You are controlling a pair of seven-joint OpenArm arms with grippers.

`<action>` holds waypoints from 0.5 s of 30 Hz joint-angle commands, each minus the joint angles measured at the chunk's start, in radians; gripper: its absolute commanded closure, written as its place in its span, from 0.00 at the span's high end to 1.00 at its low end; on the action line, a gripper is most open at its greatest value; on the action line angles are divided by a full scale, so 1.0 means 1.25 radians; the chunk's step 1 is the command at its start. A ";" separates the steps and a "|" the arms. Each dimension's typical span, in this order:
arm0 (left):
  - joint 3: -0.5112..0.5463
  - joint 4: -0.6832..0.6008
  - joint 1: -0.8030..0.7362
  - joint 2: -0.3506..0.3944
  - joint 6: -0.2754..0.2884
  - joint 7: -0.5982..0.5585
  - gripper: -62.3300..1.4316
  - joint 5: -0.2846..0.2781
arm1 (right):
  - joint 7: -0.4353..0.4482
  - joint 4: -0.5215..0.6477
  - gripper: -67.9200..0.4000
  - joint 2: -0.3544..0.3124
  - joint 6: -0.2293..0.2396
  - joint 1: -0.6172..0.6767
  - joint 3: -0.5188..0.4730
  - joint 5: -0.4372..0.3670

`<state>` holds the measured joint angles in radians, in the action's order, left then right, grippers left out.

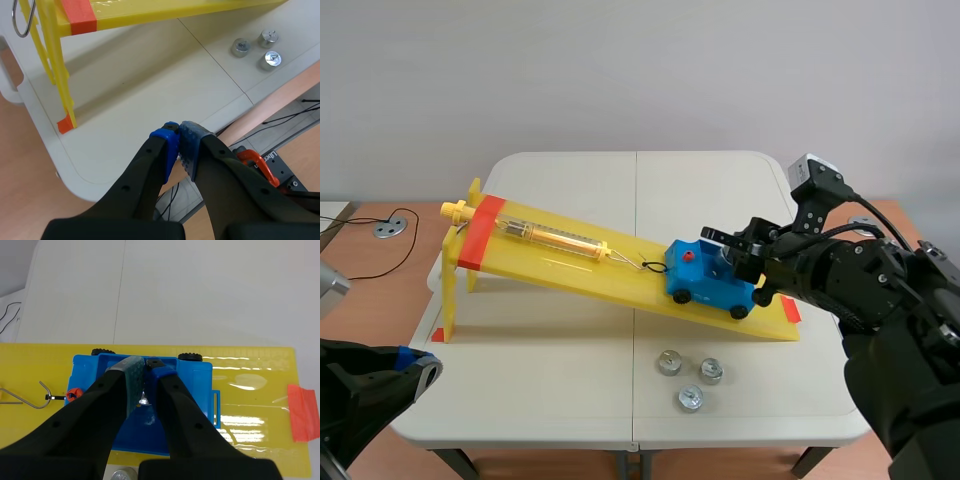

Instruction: Place the four metal weights on the blue cart on the ramp.

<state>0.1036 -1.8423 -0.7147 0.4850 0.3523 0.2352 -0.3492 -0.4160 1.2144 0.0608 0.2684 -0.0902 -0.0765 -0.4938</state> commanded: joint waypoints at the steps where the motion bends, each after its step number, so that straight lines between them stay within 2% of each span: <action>1: 0.015 -0.059 0.003 -0.006 0.008 -0.082 0.10 -0.059 | 0.138 0.058 0.02 0.001 0.027 -0.094 0.020 -0.047; 3: 0.015 -0.059 0.003 -0.006 0.008 -0.082 0.10 -0.059 | 0.140 0.058 0.02 0.001 0.027 -0.094 0.020 -0.044; 11: 0.015 -0.059 0.003 -0.006 0.008 -0.082 0.10 -0.059 | 0.140 0.059 0.19 0.000 0.032 -0.094 0.015 -0.044; 12: 0.015 -0.059 0.003 -0.006 0.008 -0.082 0.10 -0.059 | 0.139 0.060 0.24 0.000 0.042 -0.094 0.009 -0.045; 15: 0.015 -0.059 0.003 -0.006 0.008 -0.082 0.10 -0.059 | 0.115 0.077 0.36 -0.005 0.104 -0.089 -0.019 -0.048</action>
<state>0.1036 -1.8423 -0.7147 0.4850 0.3523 0.2352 -0.3492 -0.3992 1.2144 0.0608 0.3042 -0.0902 -0.0856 -0.4946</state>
